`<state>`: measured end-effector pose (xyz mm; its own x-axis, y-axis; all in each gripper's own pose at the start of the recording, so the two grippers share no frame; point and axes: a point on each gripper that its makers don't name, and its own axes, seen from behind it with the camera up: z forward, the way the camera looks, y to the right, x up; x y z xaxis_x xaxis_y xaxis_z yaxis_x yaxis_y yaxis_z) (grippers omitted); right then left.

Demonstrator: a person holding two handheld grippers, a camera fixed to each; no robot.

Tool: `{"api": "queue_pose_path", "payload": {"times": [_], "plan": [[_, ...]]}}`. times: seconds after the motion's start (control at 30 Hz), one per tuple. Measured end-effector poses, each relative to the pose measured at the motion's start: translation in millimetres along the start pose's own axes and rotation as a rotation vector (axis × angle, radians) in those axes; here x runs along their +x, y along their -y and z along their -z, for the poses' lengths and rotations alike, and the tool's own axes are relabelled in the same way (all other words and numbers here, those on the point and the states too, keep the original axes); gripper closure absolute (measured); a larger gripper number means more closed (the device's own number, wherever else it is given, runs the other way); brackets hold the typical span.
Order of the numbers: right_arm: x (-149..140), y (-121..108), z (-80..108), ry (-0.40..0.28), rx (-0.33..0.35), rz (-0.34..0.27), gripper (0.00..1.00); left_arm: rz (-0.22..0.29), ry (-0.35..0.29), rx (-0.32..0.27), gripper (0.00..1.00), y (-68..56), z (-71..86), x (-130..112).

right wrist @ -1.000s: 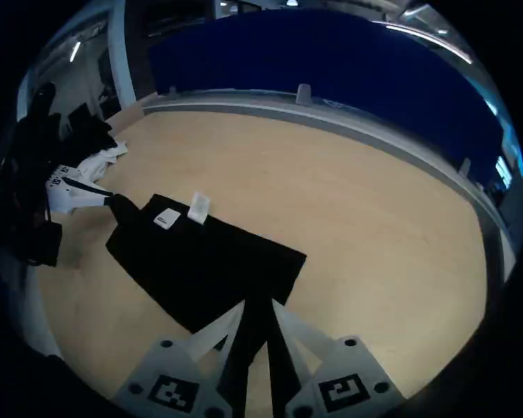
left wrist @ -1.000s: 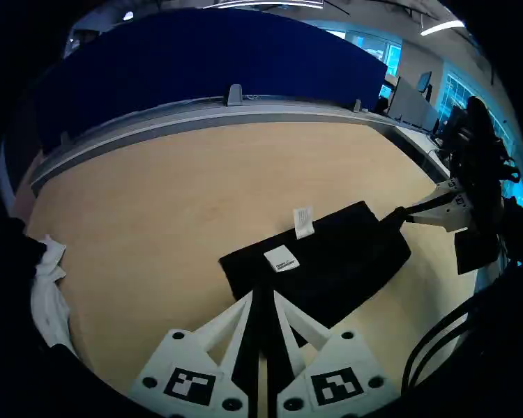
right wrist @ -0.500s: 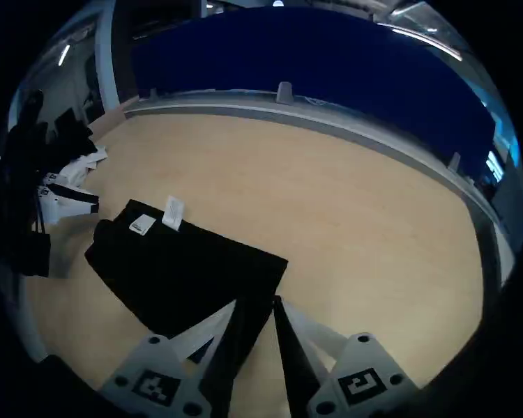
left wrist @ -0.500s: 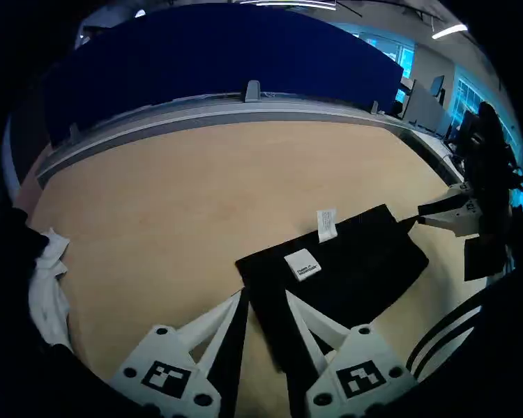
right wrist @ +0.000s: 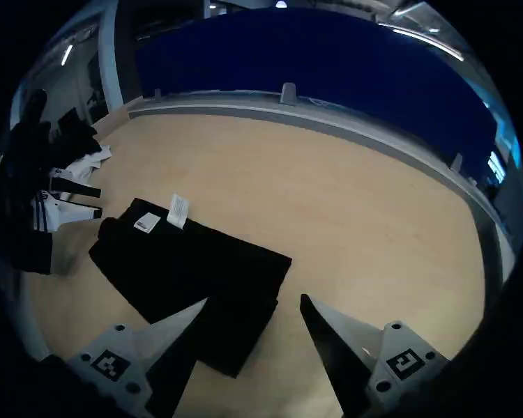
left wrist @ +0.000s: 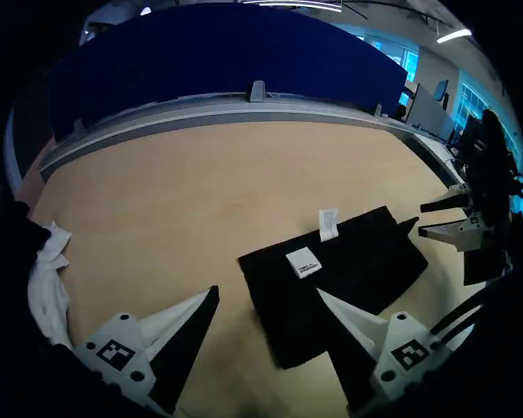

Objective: Fold towel

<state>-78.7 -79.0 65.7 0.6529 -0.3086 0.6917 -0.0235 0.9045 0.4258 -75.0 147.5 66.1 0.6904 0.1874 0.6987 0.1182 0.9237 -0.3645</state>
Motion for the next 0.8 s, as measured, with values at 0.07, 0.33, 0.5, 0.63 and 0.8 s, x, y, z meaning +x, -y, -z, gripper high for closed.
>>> {"api": "queue_pose_path", "payload": {"times": [0.07,0.33,0.5,0.63,0.8], "plan": [[0.1,0.9,0.6,-0.003,0.000,0.003,0.07,-0.002,0.000,0.002,0.07,-0.5,0.9,-1.2],[0.1,11.8,3.0,-0.007,0.016,0.018,0.05,0.004,-0.009,0.036,0.06,6.4,13.7,-7.9],[2.0,23.9,2.9,-0.011,0.037,0.032,0.05,0.016,-0.010,0.070,0.06,16.7,26.5,-16.5],[3.5,37.2,1.7,-0.013,0.057,0.052,0.05,0.030,-0.012,0.094,0.06,24.2,38.8,-26.2],[4.8,57.5,-1.2,-0.010,0.087,0.085,0.05,0.063,-0.016,0.126,0.06,33.9,58.4,-41.9]]}}
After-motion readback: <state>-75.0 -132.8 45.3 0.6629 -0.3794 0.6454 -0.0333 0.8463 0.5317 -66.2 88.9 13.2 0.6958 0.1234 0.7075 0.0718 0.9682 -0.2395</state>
